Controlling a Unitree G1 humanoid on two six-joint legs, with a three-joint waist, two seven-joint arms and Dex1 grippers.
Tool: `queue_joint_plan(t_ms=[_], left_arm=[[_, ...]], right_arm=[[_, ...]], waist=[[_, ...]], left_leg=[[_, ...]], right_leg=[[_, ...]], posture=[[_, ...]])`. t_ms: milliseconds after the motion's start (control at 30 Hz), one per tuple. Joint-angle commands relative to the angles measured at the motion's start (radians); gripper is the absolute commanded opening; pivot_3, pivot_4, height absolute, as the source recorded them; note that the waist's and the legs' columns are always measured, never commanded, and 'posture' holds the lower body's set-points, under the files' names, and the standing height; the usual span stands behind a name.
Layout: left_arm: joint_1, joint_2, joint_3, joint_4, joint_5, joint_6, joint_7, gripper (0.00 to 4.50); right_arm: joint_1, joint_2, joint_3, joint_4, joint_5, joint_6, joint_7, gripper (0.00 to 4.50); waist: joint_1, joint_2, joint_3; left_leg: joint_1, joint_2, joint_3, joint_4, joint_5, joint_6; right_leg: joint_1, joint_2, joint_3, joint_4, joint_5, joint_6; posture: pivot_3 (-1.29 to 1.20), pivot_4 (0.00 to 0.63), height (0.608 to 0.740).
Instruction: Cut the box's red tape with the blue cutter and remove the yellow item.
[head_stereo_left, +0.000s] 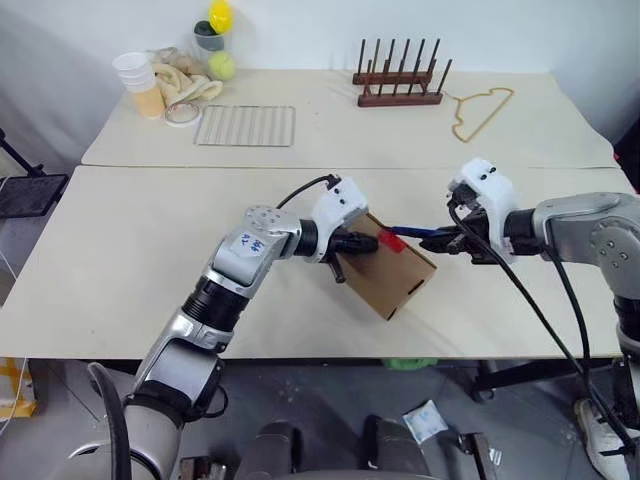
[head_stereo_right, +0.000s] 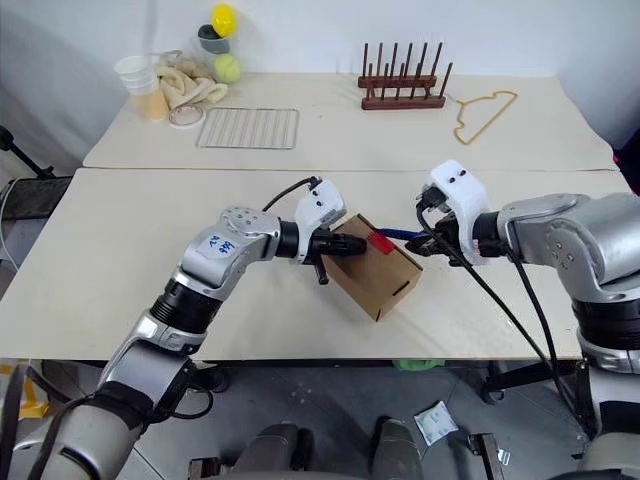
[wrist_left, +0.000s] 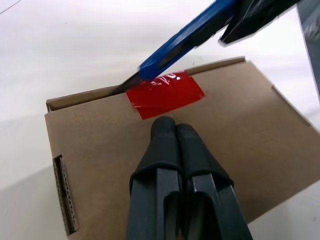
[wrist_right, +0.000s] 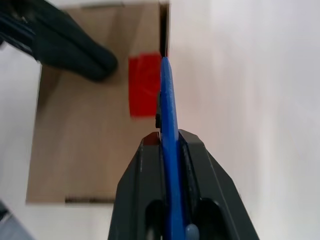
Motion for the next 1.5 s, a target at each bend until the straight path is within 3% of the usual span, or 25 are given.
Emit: queue_joint_plan(t_ms=[33, 467, 633, 767, 867, 967, 1167, 1300, 1500], left_arm=[[0.022, 0.015, -0.039, 0.041, 0.044, 0.028, 0.01, 0.02], [0.029, 0.014, -0.043, 0.057, 0.044, 0.046, 0.029, 0.02], [0.037, 0.012, -0.04, 0.051, 0.038, 0.047, 0.027, 0.02], [0.042, 0.014, -0.036, 0.041, 0.03, 0.032, 0.014, 0.02], [0.04, 0.018, -0.021, 0.036, 0.019, 0.015, 0.0, 0.02], [0.031, 0.023, 0.005, 0.052, 0.017, -0.038, -0.008, 0.02], [0.027, 0.049, 0.108, 0.041, -0.056, -0.154, -0.085, 0.02], [0.04, 0.092, 0.186, 0.012, -0.127, -0.223, -0.175, 0.02], [0.07, 0.195, 0.234, 0.002, -0.158, -0.286, -0.277, 0.02]], right_arm=[[-0.032, -0.014, -0.01, -0.02, 0.02, 0.088, 0.01, 0.07], [0.009, -0.133, 0.015, -0.051, 0.121, 0.098, 0.018, 0.07], [0.074, -0.236, -0.043, -0.091, 0.264, 0.098, -0.002, 0.07], [0.082, -0.231, -0.107, -0.095, 0.293, 0.098, -0.038, 0.07], [0.081, -0.248, -0.181, -0.105, 0.313, 0.094, 0.0, 0.07], [0.129, -0.34, -0.244, -0.087, 0.301, 0.053, 0.08, 0.07], [0.296, -0.379, -0.336, 0.061, 0.139, -0.211, 0.139, 0.07], [0.438, -0.258, -0.343, 0.181, 0.013, -0.508, 0.183, 0.07], [0.461, -0.114, -0.299, 0.399, -0.142, -0.789, 0.205, 0.07]], waist=[[0.0, 0.0, 0.0], [0.0, 0.0, 0.0], [0.002, 0.0, 0.0], [0.002, 0.0, -0.001], [0.002, 0.0, -0.001], [0.003, 0.0, -0.001], [0.001, -0.001, 0.0], [0.0, -0.001, 0.0], [0.0, 0.001, 0.0]], left_leg=[[0.0, 0.0, 0.0, 0.0, 0.0, 0.0], [0.001, 0.0, 0.0, 0.0, 0.0, 0.0], [0.001, 0.0, 0.0, 0.0, 0.0, 0.0], [0.001, 0.0, 0.0, 0.001, 0.0, 0.0], [0.001, 0.0, 0.0, 0.001, 0.0, 0.0], [0.001, 0.0, 0.0, 0.001, 0.0, 0.0], [0.001, 0.0, 0.003, 0.001, 0.0, 0.0], [0.001, 0.001, 0.003, 0.0, 0.0, 0.0], [0.001, 0.0, 0.005, 0.0, 0.0, 0.0]], right_leg=[[0.0, 0.0, 0.0, 0.0, 0.0, 0.0], [0.0, 0.0, 0.001, 0.001, 0.0, 0.0], [0.0, 0.0, 0.001, 0.001, 0.0, 0.0], [0.001, 0.0, 0.001, 0.001, 0.0, 0.0], [0.001, 0.0, 0.001, 0.001, 0.0, 0.0], [0.001, 0.0, 0.001, 0.0, 0.0, 0.0], [0.0, 0.0, 0.002, 0.0, 0.0, 0.0], [-0.001, 0.0, 0.002, 0.0, 0.0, 0.0], [-0.001, 0.0, 0.002, 0.0, 0.0, 0.0]], posture=[[0.0, 0.15, 0.74], [0.0, 0.15, 0.74], [0.0, 0.15, 0.74], [0.0, 0.15, 0.74], [0.0, 0.15, 0.74], [0.0, 0.15, 0.74], [0.0, 0.15, 0.74], [0.0, 0.15, 0.74], [0.0, 0.15, 0.74]])
